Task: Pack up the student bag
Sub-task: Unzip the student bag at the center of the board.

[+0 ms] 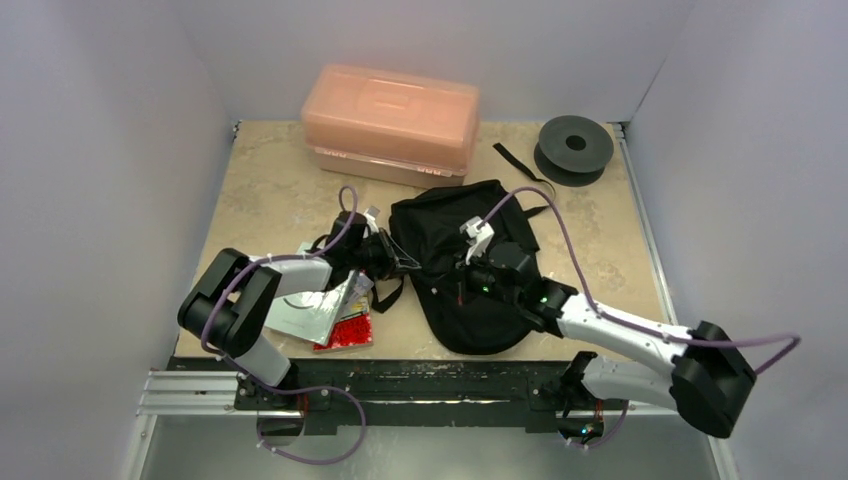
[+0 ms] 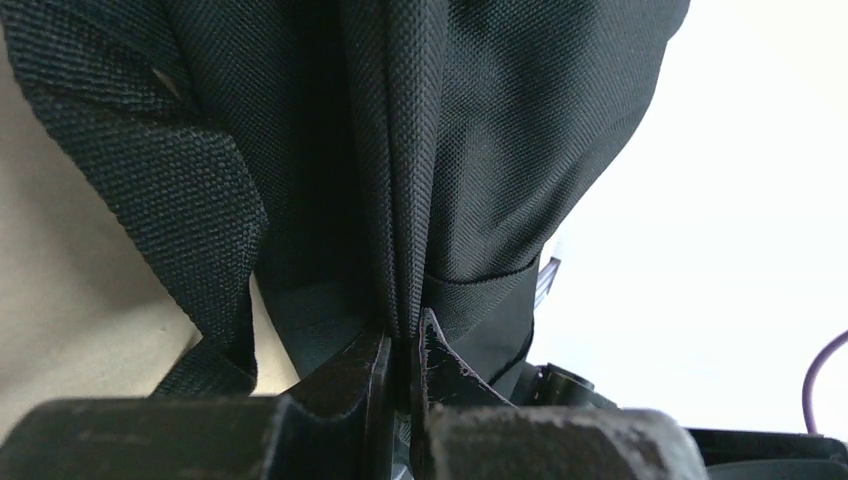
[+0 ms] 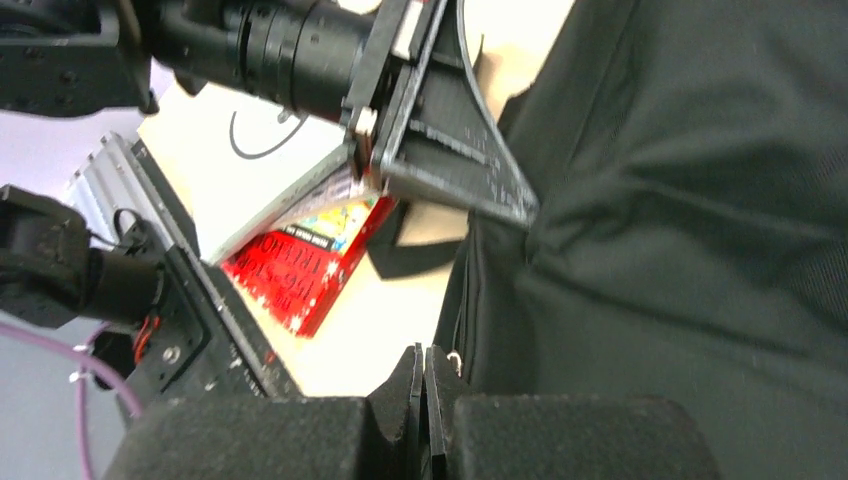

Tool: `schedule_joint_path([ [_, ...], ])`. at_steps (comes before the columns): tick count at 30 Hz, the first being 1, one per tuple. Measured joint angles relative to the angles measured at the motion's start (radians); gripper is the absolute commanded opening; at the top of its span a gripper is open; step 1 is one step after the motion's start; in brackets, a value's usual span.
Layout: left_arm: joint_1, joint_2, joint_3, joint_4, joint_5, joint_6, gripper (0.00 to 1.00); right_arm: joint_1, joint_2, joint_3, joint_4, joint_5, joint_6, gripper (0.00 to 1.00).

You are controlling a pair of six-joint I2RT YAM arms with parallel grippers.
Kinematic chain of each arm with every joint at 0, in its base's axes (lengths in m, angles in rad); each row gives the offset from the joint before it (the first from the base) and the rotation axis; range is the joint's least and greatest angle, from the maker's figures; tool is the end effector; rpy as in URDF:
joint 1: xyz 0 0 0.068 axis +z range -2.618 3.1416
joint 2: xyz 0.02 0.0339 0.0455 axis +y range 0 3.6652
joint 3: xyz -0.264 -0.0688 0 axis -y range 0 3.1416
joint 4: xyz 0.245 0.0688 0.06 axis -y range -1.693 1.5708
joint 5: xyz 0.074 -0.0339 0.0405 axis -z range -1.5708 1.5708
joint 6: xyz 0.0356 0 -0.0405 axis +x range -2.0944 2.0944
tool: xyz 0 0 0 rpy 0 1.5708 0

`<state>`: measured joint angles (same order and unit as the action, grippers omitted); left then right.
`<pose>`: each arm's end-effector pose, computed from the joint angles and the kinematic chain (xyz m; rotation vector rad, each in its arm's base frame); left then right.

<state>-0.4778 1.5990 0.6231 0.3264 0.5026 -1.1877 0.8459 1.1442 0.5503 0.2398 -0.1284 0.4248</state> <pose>0.2569 -0.1524 0.1445 -0.5766 2.4825 -1.3649 0.1623 0.1901 0.2286 -0.5170 1.9810 0.9512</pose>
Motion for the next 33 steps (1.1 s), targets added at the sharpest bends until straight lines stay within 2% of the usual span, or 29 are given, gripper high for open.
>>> schedule_joint_path([
  [6,0.043,0.0,0.022,-0.074,-0.034,0.044,0.0,0.005,-0.259,0.0,-0.339,0.014,0.089,0.0],
  [9,0.061,0.0,0.032,-0.104,-0.033,0.059,0.0,0.006,-0.397,-0.001,-0.487,0.068,0.153,0.0],
  [14,0.065,-0.012,0.054,-0.14,-0.015,0.092,0.0,0.006,-0.534,-0.002,-0.653,0.192,0.268,0.0],
  [16,0.065,-0.024,0.056,-0.145,-0.006,0.105,0.0,0.006,-0.602,-0.023,-0.661,0.229,0.29,0.0],
  [19,0.065,-0.045,0.059,-0.15,0.019,0.135,0.35,0.006,-0.663,-0.06,-0.624,0.245,0.293,0.0],
  [23,0.085,-0.15,0.057,-0.21,-0.009,0.225,0.58,0.006,-0.594,-0.062,-0.549,0.249,0.285,0.0],
  [25,0.08,-0.246,0.058,-0.269,-0.046,0.284,0.62,0.006,-0.554,-0.062,-0.53,0.252,0.281,0.0],
  [28,0.006,-0.426,0.08,-0.394,-0.146,0.402,0.63,0.006,-0.503,-0.062,-0.505,0.256,0.274,0.0],
  [31,-0.115,-0.52,0.136,-0.455,-0.236,0.506,0.55,0.006,-0.496,-0.062,-0.486,0.265,0.273,0.0],
  [33,-0.221,-0.546,0.149,-0.428,-0.29,0.584,0.52,0.006,-0.497,-0.062,-0.475,0.268,0.272,0.0],
])
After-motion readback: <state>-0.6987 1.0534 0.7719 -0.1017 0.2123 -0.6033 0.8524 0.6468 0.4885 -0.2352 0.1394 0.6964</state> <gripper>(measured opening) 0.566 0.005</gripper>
